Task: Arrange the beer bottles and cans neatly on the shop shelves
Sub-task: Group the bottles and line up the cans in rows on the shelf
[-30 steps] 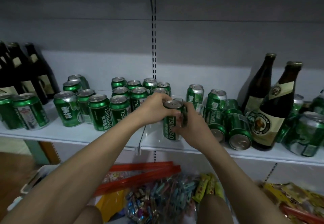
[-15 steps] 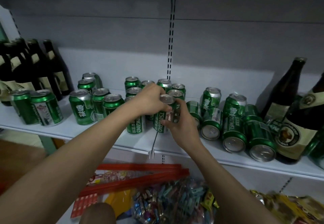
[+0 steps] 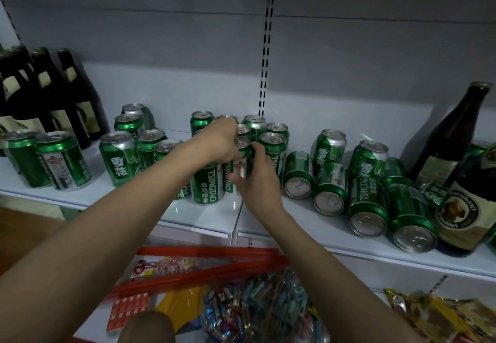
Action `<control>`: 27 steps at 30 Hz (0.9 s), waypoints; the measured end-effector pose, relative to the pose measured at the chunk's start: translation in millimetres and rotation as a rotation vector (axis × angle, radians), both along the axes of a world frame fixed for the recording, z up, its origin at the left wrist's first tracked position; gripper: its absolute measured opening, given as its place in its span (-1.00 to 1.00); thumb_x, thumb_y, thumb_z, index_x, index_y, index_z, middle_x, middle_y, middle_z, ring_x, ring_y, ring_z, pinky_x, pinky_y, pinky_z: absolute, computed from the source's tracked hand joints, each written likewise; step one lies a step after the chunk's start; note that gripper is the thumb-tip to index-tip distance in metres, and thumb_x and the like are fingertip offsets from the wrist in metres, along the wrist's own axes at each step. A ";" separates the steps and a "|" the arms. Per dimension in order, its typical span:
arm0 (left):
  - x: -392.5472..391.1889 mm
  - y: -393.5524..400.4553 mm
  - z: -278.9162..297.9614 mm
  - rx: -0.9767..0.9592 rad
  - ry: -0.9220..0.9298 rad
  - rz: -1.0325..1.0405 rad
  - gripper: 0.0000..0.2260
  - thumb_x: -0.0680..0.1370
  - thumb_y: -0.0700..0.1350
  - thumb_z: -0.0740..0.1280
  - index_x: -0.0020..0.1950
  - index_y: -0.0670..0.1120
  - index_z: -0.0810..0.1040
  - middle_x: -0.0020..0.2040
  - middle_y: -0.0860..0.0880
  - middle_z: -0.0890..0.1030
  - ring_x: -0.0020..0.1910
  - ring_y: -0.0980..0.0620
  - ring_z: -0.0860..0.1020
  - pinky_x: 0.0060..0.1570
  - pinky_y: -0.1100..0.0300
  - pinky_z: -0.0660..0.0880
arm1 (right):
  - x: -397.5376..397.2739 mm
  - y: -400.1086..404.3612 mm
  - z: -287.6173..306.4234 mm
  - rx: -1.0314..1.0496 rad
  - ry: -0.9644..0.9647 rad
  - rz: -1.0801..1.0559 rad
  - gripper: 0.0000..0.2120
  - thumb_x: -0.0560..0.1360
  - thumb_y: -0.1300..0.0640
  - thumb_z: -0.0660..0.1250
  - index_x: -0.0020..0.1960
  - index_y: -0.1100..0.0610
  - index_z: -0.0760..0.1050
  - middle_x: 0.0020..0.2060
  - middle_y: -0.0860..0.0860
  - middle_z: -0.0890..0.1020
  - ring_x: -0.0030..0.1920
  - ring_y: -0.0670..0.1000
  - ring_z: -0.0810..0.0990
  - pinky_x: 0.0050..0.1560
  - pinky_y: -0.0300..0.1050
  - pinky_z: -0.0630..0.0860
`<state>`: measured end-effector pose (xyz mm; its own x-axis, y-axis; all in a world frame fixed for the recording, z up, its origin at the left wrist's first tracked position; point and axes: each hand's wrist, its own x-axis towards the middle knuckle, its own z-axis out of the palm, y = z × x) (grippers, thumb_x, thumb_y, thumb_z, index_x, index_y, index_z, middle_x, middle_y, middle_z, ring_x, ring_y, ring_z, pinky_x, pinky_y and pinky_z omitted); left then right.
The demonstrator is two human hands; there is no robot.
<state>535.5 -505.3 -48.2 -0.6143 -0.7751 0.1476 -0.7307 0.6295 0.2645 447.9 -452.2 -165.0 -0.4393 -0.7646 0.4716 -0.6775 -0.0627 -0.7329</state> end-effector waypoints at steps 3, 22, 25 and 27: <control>0.6 -6.1 -2.2 0.017 0.016 0.019 -0.74 0.49 -0.14 0.45 0.14 -0.19 0.57 -0.01 -0.05 0.51 -0.08 -0.03 0.48 -0.11 0.16 0.38 | 2.6 -4.4 1.5 0.033 0.027 -0.012 -0.26 0.51 0.15 0.45 0.54 0.08 0.11 0.29 0.17 0.43 0.24 0.19 0.47 0.13 0.02 0.45; -64.4 61.2 -129.0 -0.191 0.676 -0.232 -0.73 0.52 -0.17 0.39 0.22 -0.11 0.55 0.15 -0.05 0.53 0.09 -0.06 0.54 0.03 0.08 0.51 | -117.1 58.2 70.1 0.304 0.374 -0.039 -0.79 0.59 0.23 0.30 0.20 0.22 0.57 0.10 0.14 0.63 0.08 0.09 0.58 0.11 -0.07 0.50; -69.2 54.9 -139.0 -0.137 0.593 -0.208 -0.63 0.56 -0.16 0.35 0.37 -0.07 0.49 0.28 -0.06 0.46 0.14 -0.10 0.53 0.04 0.06 0.51 | -126.8 51.5 70.7 0.526 0.502 0.006 -0.63 0.59 0.32 0.21 0.39 0.22 0.45 0.31 0.21 0.53 0.29 0.17 0.51 0.24 -0.06 0.43; -69.7 49.9 -139.8 -0.101 0.597 -0.203 -0.60 0.58 -0.24 0.30 0.42 -0.07 0.47 0.31 -0.07 0.44 0.13 -0.10 0.53 0.06 0.07 0.49 | -126.6 49.2 69.9 0.614 0.586 0.071 -0.50 0.54 0.41 0.17 0.46 0.20 0.37 0.37 0.21 0.49 0.35 0.19 0.46 0.29 -0.04 0.41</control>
<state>465.8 -455.4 -188.0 -0.5369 -0.6162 0.5762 -0.3398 0.7831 0.5209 321.2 -403.0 -95.1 -0.1955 -0.9755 0.1007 -0.9674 0.1749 -0.1832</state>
